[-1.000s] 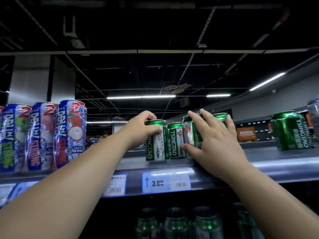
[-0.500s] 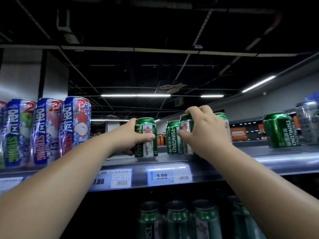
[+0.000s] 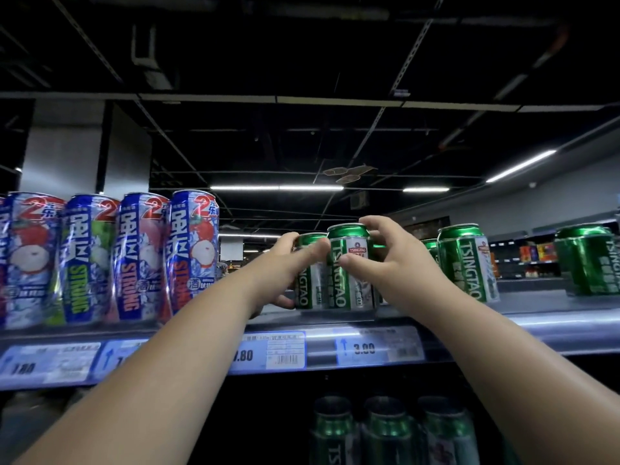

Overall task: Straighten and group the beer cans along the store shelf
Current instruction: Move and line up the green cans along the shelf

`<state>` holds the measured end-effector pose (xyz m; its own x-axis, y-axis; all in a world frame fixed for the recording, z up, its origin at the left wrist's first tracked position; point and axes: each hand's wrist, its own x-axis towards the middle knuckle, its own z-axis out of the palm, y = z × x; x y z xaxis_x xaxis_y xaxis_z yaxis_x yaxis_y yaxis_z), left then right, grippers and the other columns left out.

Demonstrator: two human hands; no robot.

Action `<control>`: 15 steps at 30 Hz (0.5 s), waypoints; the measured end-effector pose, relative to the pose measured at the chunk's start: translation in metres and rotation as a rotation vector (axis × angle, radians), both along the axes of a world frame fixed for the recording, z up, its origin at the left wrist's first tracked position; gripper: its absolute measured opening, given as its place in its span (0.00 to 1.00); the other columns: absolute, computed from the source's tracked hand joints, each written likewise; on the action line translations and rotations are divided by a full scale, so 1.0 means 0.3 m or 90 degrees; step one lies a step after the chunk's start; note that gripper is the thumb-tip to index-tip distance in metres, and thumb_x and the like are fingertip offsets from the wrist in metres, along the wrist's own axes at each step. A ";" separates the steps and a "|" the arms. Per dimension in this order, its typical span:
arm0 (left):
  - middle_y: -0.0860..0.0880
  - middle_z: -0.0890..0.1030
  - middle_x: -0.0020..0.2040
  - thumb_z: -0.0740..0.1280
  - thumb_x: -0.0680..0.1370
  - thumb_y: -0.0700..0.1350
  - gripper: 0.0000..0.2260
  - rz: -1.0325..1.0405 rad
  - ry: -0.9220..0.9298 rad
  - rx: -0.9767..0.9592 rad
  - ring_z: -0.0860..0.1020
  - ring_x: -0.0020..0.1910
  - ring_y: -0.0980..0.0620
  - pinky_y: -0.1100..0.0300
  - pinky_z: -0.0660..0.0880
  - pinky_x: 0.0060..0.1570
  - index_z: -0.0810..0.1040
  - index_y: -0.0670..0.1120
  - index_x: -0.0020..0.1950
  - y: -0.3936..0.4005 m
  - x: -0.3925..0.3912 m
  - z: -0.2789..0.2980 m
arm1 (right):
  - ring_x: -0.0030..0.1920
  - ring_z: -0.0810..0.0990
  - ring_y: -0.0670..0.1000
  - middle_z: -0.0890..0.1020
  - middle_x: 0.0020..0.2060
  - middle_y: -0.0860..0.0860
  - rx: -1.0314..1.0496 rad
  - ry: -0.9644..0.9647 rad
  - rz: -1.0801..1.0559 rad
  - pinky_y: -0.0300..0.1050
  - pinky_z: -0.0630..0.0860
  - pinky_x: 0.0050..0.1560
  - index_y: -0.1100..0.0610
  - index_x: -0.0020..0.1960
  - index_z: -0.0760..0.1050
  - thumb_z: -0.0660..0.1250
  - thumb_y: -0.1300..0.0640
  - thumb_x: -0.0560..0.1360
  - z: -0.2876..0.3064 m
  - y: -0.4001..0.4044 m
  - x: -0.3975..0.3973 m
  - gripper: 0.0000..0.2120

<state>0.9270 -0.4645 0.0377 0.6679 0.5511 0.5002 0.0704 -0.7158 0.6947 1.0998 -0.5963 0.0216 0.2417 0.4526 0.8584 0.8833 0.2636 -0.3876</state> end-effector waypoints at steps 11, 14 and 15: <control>0.50 0.61 0.79 0.66 0.57 0.80 0.55 -0.049 0.005 0.053 0.76 0.55 0.58 0.52 0.81 0.54 0.48 0.66 0.79 -0.028 0.016 -0.002 | 0.59 0.82 0.61 0.77 0.64 0.46 -0.118 0.022 0.159 0.61 0.82 0.54 0.35 0.79 0.56 0.77 0.55 0.71 -0.003 -0.026 -0.001 0.46; 0.49 0.61 0.78 0.66 0.57 0.80 0.53 -0.017 0.020 0.112 0.75 0.62 0.53 0.50 0.80 0.54 0.48 0.69 0.77 -0.039 0.018 -0.006 | 0.74 0.66 0.49 0.65 0.78 0.50 -0.109 -0.016 0.128 0.47 0.69 0.66 0.38 0.81 0.52 0.78 0.49 0.71 -0.009 -0.023 -0.003 0.47; 0.51 0.59 0.79 0.65 0.58 0.80 0.51 0.011 0.015 0.159 0.71 0.67 0.51 0.49 0.77 0.58 0.47 0.70 0.76 -0.044 0.018 -0.006 | 0.75 0.63 0.45 0.63 0.79 0.48 -0.103 -0.047 0.115 0.44 0.66 0.68 0.38 0.81 0.51 0.77 0.47 0.71 -0.014 -0.024 -0.011 0.47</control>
